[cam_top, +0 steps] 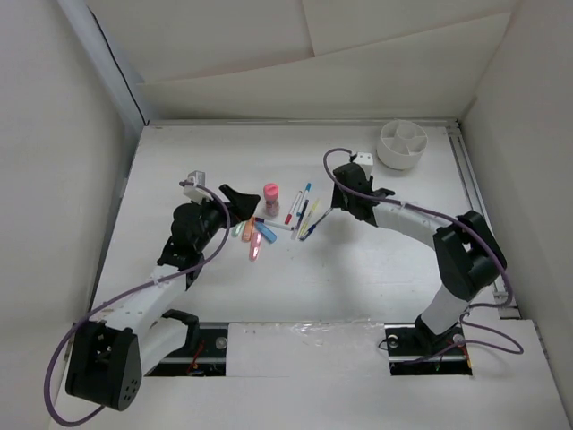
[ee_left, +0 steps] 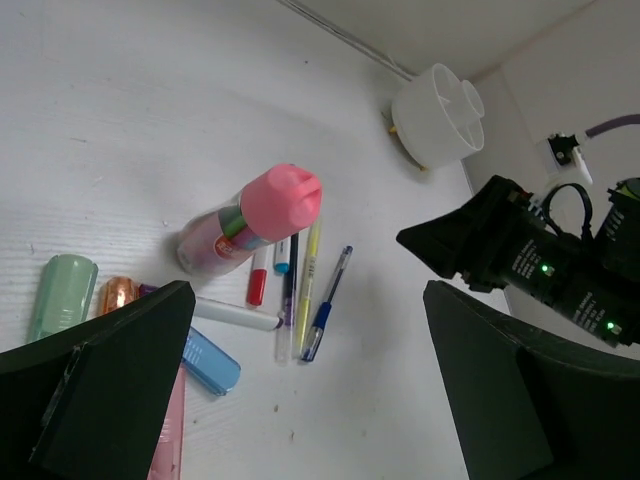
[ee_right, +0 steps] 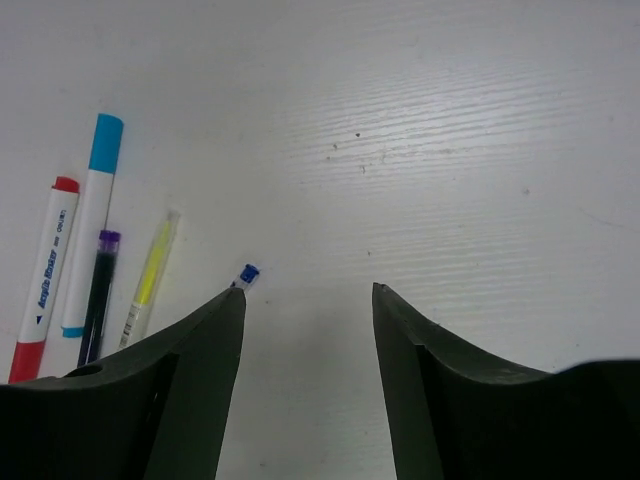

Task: Sort the stationery into containers
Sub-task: Pick up the pen from the center of the board.

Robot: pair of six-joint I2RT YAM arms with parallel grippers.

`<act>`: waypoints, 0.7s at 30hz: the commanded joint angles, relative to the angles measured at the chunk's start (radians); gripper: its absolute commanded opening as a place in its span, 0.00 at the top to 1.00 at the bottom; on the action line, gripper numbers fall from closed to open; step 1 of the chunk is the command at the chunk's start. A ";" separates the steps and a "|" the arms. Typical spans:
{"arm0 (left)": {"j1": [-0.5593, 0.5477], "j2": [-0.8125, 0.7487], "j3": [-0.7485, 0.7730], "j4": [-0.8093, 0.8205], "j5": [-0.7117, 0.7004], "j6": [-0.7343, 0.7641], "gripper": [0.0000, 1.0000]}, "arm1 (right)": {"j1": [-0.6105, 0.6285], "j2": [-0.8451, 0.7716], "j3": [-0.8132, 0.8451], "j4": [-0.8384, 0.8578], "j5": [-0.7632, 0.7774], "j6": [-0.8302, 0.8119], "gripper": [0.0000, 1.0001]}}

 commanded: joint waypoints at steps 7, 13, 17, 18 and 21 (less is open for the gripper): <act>-0.004 -0.131 0.017 -0.007 -0.070 0.002 0.00 | -0.013 0.120 0.125 0.041 -0.114 0.045 0.85; -0.004 -0.223 -0.063 0.046 -0.115 0.020 0.00 | -0.013 0.142 0.116 0.041 -0.091 0.087 0.54; -0.004 -0.191 -0.063 0.046 -0.094 0.020 0.00 | -0.004 0.183 0.127 0.041 -0.091 0.121 0.50; -0.004 -0.191 -0.054 0.046 -0.080 0.020 0.00 | -0.004 0.192 0.127 0.041 -0.100 0.121 0.50; -0.004 -0.177 -0.054 0.046 -0.069 0.020 0.00 | 0.005 0.209 0.151 0.032 -0.109 0.130 0.50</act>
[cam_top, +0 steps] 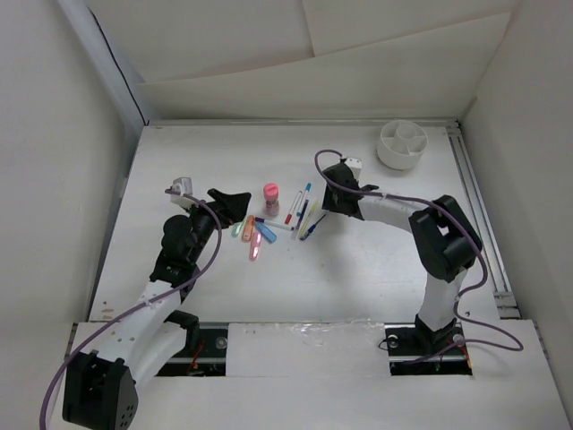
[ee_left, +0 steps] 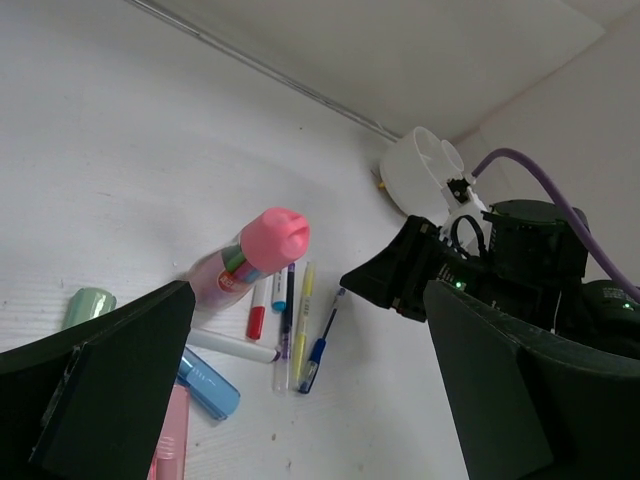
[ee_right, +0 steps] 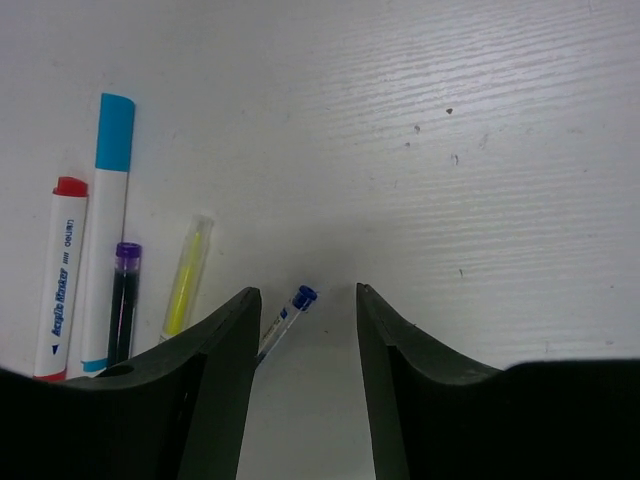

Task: Sort the stationery into containers
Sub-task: Pick up the pen from the center of the board.

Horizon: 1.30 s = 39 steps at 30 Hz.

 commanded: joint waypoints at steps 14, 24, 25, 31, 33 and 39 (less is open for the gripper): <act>-0.001 0.008 -0.002 0.069 0.039 0.004 0.00 | 0.010 0.089 0.087 0.006 -0.038 0.051 0.55; -0.001 -0.001 -0.002 0.069 0.039 -0.005 0.00 | 0.010 0.076 0.098 -0.057 -0.026 0.051 0.51; -0.001 -0.001 -0.002 0.069 0.039 -0.005 0.00 | 0.021 0.076 0.098 -0.057 -0.006 0.042 0.47; -0.001 -0.019 -0.011 0.069 0.039 -0.005 0.00 | 0.032 0.050 0.088 -0.097 0.042 0.042 0.46; -0.001 -0.019 -0.011 0.069 0.039 -0.005 0.00 | 0.032 0.050 0.088 -0.106 0.029 0.053 0.51; -0.001 -0.029 -0.011 0.069 0.039 -0.014 0.00 | 0.041 0.059 0.079 -0.117 0.017 0.074 0.57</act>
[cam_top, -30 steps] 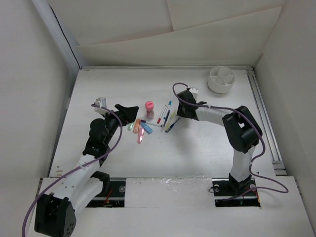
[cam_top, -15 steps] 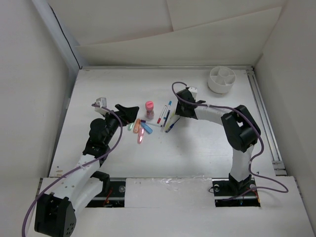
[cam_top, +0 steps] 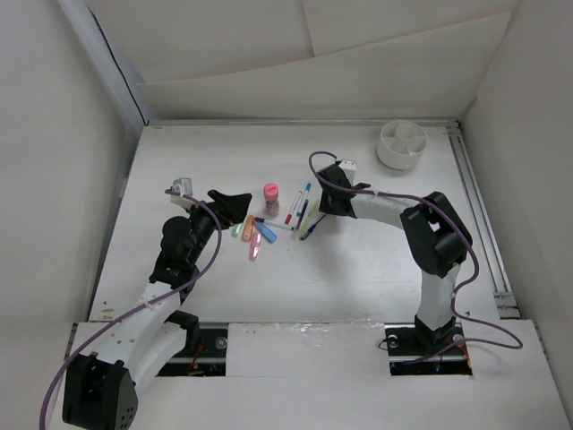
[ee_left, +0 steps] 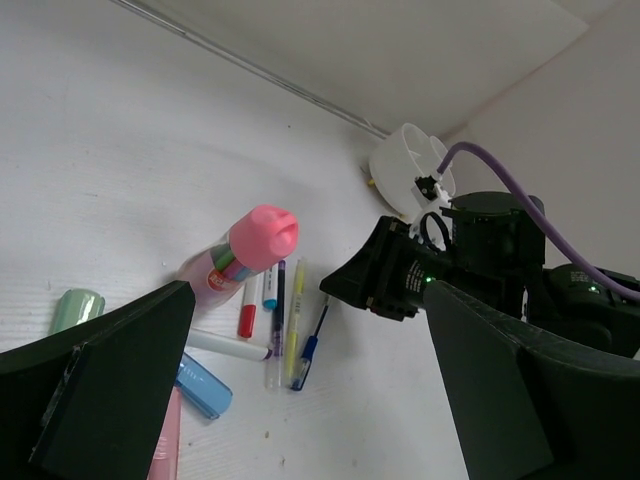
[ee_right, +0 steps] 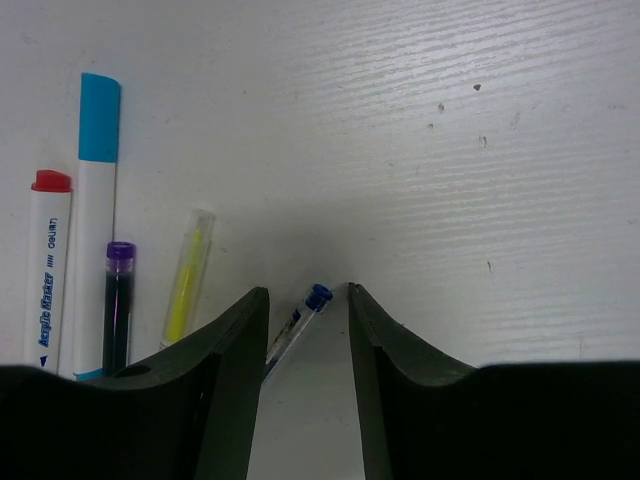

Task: Sort the stationery into containers
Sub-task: Pick up the pen from the center of the board.

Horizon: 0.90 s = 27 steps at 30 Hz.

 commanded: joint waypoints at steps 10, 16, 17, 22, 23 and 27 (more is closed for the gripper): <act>-0.001 -0.024 -0.004 0.060 0.016 -0.008 0.00 | -0.004 -0.003 0.011 -0.039 -0.035 0.035 0.74; -0.001 -0.024 -0.004 0.060 0.016 -0.008 0.00 | -0.004 -0.024 0.011 -0.028 -0.035 0.035 0.92; -0.001 -0.024 -0.004 0.060 0.006 -0.008 0.00 | -0.004 -0.024 0.011 -0.018 -0.035 0.035 0.94; -0.001 -0.024 -0.013 0.060 0.006 -0.017 0.00 | -0.014 -0.065 0.011 -0.007 -0.035 0.014 1.00; -0.001 -0.024 -0.013 0.060 0.006 -0.017 0.00 | -0.014 -0.090 0.011 -0.007 -0.035 0.004 1.00; -0.001 -0.024 -0.013 0.060 0.006 -0.017 0.00 | -0.014 -0.169 0.031 -0.007 0.022 -0.035 1.00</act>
